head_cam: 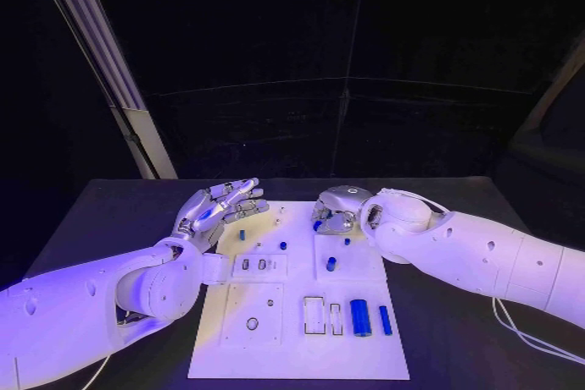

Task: Assemble the parts on the task board

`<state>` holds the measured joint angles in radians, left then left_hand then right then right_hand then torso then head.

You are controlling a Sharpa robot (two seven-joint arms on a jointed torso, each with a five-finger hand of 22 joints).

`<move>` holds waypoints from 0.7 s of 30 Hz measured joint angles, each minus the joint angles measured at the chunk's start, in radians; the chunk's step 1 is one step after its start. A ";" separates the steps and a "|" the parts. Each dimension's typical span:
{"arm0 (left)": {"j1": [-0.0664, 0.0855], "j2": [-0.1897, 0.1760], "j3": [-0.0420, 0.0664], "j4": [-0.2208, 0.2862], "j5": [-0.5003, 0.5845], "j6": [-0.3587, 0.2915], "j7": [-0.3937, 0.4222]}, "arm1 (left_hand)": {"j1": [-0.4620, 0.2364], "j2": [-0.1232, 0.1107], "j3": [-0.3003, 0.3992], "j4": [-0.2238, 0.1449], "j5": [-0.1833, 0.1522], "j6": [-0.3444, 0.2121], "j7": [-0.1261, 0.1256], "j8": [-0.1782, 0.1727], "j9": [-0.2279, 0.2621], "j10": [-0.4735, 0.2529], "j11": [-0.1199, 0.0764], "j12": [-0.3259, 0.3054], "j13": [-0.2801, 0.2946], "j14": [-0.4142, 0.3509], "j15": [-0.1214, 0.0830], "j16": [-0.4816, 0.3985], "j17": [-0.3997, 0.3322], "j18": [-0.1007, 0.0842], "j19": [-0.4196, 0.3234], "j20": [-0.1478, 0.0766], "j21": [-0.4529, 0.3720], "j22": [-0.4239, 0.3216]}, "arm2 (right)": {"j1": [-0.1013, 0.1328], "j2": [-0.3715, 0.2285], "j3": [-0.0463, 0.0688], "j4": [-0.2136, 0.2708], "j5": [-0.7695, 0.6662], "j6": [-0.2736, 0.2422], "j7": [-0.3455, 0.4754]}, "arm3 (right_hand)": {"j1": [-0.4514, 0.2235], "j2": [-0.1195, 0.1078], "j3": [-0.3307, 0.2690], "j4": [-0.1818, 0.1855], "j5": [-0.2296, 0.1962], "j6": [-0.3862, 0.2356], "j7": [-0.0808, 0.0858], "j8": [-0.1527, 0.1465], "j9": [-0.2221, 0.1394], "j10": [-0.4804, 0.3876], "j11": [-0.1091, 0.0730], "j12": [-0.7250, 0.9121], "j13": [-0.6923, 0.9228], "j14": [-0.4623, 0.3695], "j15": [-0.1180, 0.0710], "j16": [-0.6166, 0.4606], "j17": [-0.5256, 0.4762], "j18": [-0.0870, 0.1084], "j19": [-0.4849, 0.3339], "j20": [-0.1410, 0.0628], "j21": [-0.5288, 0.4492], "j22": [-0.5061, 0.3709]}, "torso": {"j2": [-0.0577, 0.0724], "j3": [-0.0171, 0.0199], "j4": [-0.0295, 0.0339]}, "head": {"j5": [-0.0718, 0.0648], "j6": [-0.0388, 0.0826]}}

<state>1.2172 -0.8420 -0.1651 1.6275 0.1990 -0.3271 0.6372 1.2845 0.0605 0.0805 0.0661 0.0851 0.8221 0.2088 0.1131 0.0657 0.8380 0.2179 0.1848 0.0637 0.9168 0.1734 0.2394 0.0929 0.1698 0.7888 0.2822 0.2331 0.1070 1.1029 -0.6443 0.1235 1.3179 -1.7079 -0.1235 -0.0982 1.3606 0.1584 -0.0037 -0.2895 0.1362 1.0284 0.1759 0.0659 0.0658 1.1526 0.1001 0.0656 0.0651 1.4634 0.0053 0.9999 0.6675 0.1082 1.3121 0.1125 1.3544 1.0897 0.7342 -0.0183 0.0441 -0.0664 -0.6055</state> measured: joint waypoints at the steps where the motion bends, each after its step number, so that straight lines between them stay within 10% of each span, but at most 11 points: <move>1: 0.000 0.000 0.000 0.000 0.001 0.000 0.000 | 0.000 0.000 0.000 0.000 0.000 0.000 0.000 0.000 0.000 0.000 0.000 0.000 0.000 0.000 0.000 0.000 0.000 0.000 0.000 0.000 0.000 0.000 | 0.000 0.001 0.000 0.000 -0.003 0.002 0.000 | 0.000 0.000 0.001 0.000 0.000 0.000 0.000 0.000 0.000 0.000 0.000 0.000 0.000 0.000 0.000 0.000 0.001 0.000 0.000 0.000 0.001 0.001 | 0.000 0.0000 0.0000 | 0.000 0.000; 21: 0.001 0.000 0.000 -0.002 0.011 0.000 -0.005 | 0.004 0.004 0.010 -0.010 0.000 0.000 0.000 0.000 0.000 0.000 0.000 0.000 0.000 0.000 0.000 0.000 -0.002 0.000 0.000 0.000 0.000 -0.002 | 0.000 0.006 0.000 0.007 -0.021 -0.042 -0.007 | -0.043 -0.008 0.162 0.003 -0.010 0.027 -0.012 -0.006 -0.001 0.038 -0.009 -0.002 0.000 -0.015 -0.004 0.040 -0.005 0.000 0.007 0.000 0.025 0.030 | 0.000 0.0002 0.0011 | 0.004 -0.001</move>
<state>1.2178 -0.8424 -0.1650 1.6254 0.2100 -0.3267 0.6326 1.2889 0.0648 0.0901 0.0564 0.0851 0.8221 0.2088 0.1131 0.0657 0.8380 0.2181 0.1848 0.0639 0.9168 0.1734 0.2394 0.0910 0.1697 0.7888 0.2822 0.2331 0.1049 1.1031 -0.6383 0.1233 1.3252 -1.7289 -0.1653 -0.1053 1.3181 0.1502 0.1579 -0.2861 0.1263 1.0556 0.1638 0.0598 0.0647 1.1901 0.0911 0.0638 0.0651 1.4487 0.0016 1.0395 0.6627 0.1083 1.3193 0.1124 1.3796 1.1193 0.7345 -0.0181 0.0452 -0.0624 -0.6064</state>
